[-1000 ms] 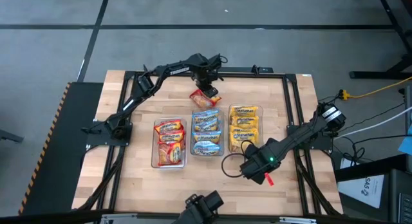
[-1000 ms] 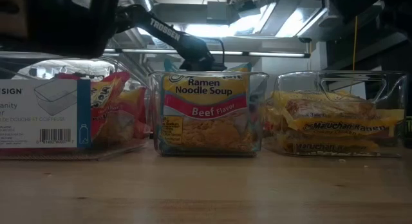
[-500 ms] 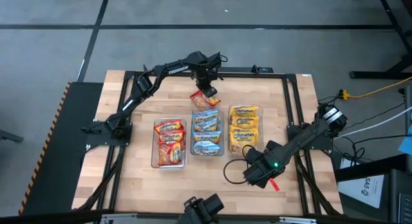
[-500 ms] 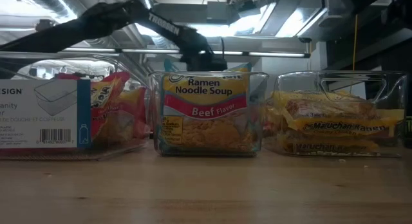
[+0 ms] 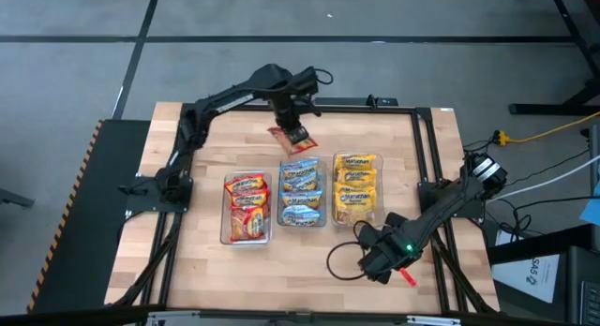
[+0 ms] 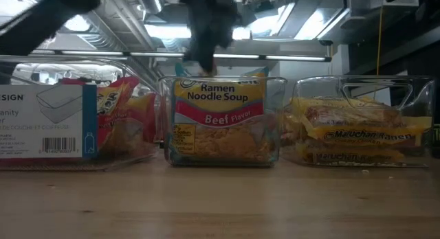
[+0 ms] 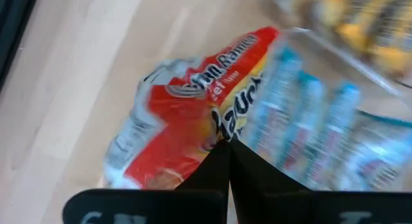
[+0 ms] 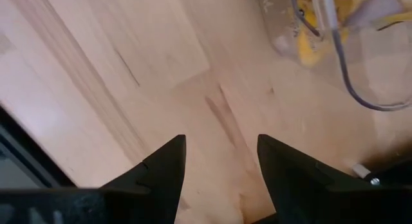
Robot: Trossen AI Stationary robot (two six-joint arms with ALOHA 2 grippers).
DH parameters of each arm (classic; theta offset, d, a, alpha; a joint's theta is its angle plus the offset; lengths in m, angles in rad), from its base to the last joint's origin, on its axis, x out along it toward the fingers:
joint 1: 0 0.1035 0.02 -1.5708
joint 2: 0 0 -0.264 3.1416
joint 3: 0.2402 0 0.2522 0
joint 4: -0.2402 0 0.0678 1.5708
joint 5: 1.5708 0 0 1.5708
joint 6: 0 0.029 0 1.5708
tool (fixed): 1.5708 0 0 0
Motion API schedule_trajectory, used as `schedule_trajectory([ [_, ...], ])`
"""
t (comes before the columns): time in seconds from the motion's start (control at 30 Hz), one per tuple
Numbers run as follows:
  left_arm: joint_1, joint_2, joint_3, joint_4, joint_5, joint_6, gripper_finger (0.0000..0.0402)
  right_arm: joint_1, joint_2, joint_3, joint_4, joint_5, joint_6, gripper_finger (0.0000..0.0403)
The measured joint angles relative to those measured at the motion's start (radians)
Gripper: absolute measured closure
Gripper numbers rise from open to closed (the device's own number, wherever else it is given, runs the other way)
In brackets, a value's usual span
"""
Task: Sort Maruchan noodles
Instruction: Put the red noodle pack into the left transparent bin
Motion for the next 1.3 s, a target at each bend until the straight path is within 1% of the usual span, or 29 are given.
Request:
schedule_trajectory([
  [0.1, -0.053, -0.082, 0.0, -0.032, -0.018, -0.047, 0.0401, 0.0, 0.0, 0.0, 0.002, 0.004, 0.0, 0.0205],
  [0.23, -0.134, -0.188, 0.0, -0.034, -0.028, -0.13, 0.0401, -0.001, 0.0, 0.0, 0.004, 0.005, 0.0, 0.0205],
  [0.4, -0.245, -0.308, 0.001, -0.033, -0.077, -0.244, 0.0401, -0.001, 0.0, 0.0, 0.01, 0.004, 0.0, 0.0205],
  [0.53, -0.337, -0.381, 0.0, -0.033, -0.142, -0.331, 0.0401, -0.001, 0.0, 0.0, 0.024, 0.004, 0.0, 0.0205],
  [0.73, -0.502, -0.424, 0.0, -0.033, -0.228, -0.451, 0.0401, -0.001, 0.0, 0.0, 0.023, 0.004, -0.001, 0.0205],
  [0.83, -0.579, -0.424, -0.005, -0.03, -0.248, -0.492, 0.0401, -0.001, 0.0, 0.0, 0.023, 0.005, -0.002, 0.0205],
  [0.93, -0.64, -0.426, -0.059, -0.029, -0.256, -0.537, 0.0401, -0.001, 0.0, 0.0, 0.023, 0.005, -0.002, 0.0205],
  [1.13, -0.72, -0.424, -0.242, -0.032, -0.319, -0.599, 0.0401, -0.001, 0.0, 0.0, 0.027, 0.008, -0.003, 0.0205],
  [1.17, -0.731, -0.424, -0.275, -0.031, -0.329, -0.603, 0.0401, -0.001, 0.0, 0.0, 0.027, 0.023, -0.003, 0.0205],
  [1.23, -0.748, -0.424, -0.344, -0.032, -0.334, -0.626, 0.0401, 0.0, 0.0, 0.0, 0.05, 0.123, -0.025, 0.0205],
  [1.3, -0.762, -0.424, -0.402, -0.032, -0.327, -0.656, 0.0401, -0.005, 0.0, 0.0, 0.139, 0.23, -0.023, 0.0205],
])
